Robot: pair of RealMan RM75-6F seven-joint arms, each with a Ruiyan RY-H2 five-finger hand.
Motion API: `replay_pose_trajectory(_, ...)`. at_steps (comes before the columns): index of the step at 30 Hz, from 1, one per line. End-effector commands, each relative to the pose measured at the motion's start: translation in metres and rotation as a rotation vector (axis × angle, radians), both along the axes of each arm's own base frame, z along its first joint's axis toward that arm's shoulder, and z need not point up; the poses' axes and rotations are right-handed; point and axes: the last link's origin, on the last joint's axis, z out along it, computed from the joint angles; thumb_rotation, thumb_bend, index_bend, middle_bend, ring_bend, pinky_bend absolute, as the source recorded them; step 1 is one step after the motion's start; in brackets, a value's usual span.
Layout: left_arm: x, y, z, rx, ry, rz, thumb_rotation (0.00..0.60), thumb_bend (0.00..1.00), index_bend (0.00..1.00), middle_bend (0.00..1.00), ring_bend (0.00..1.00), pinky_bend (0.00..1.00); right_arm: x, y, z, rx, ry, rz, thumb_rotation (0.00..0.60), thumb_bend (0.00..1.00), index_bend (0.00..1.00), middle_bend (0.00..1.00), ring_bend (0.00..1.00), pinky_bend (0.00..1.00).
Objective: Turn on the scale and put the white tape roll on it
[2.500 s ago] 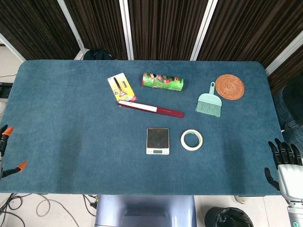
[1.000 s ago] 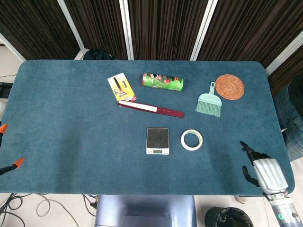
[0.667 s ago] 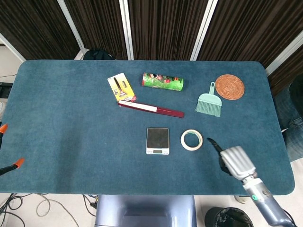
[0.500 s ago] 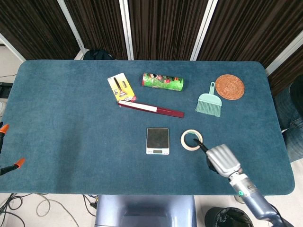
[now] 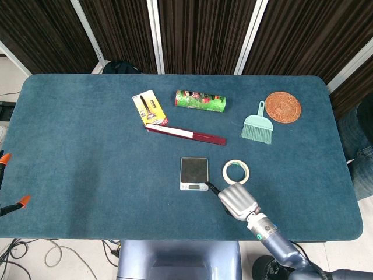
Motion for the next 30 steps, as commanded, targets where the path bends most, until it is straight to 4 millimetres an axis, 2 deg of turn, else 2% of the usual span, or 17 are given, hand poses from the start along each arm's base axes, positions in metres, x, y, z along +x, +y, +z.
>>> replay_pose_trajectory(1, 0.0, 0.0, 0.0, 0.0, 0.0, 0.001, 0.6, 0.0, 0.01, 0.0, 0.0, 0.0, 0.008, 0.002, -0.012, 0.015, 0.014, 0.012, 0.6, 1.0, 0.0, 0.82, 0.92, 0.89)
replay_pose_trajectory(15, -0.001, 0.0, 0.001, 0.003, -0.007, 0.008, 0.6, 0.0, 0.01, 0.0, 0.0, 0.0, 0.037, -0.003, -0.043, 0.047, 0.043, 0.044, 0.6, 1.0, 0.0, 0.82, 0.92, 0.94)
replay_pose_trajectory(30, -0.004, -0.001, 0.007, 0.015, -0.023, 0.021, 0.6, 0.0, 0.01, 0.0, 0.0, 0.0, 0.043, -0.01, -0.065, 0.059, 0.077, 0.02, 0.6, 1.0, 0.0, 0.82, 0.92, 0.98)
